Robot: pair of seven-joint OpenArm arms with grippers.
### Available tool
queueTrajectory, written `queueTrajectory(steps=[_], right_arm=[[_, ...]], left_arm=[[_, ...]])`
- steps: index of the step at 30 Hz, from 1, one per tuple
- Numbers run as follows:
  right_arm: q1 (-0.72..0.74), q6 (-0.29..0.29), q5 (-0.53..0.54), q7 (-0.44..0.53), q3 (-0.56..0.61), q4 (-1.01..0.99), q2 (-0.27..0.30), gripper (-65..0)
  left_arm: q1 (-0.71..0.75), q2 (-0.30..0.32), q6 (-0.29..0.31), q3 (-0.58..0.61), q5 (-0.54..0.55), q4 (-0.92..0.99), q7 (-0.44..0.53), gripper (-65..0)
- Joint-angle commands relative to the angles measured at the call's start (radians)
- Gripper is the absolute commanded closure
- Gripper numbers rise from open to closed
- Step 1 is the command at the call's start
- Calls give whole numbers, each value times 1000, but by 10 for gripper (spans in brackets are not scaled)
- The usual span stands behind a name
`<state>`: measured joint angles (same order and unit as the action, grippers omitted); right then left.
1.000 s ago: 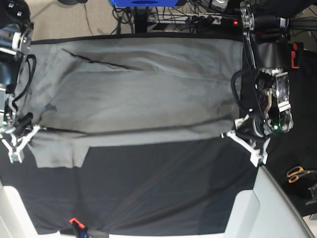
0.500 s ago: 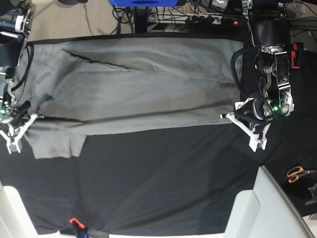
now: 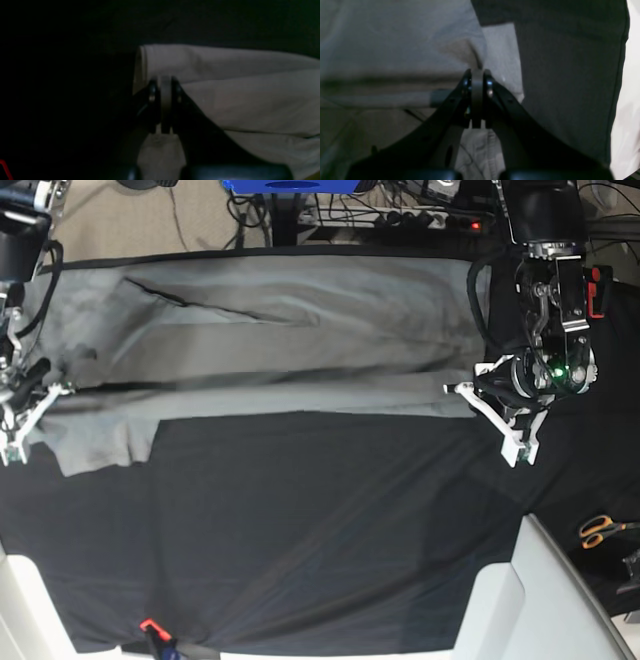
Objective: Fold the T-shirt properly
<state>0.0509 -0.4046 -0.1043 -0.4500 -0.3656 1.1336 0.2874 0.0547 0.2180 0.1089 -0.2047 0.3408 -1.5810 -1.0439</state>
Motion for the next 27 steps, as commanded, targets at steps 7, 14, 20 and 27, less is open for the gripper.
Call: queueTrajectory(steps=[7, 14, 20, 27], right_arm=[[-30, 8, 2, 12, -10, 20, 20, 0], [-98, 8, 2, -2, -10, 124, 17, 0], [-127, 8, 2, -71, -10, 176, -9, 0], [-162, 8, 2, -74, -10, 207, -38, 0]], left_arm=[[40, 11, 2, -12, 1, -55, 7, 0], [61, 13, 2, -14, -9, -68, 11, 0], [66, 13, 2, -8, -9, -69, 12, 0], [78, 27, 2, -3, -10, -60, 15, 0]])
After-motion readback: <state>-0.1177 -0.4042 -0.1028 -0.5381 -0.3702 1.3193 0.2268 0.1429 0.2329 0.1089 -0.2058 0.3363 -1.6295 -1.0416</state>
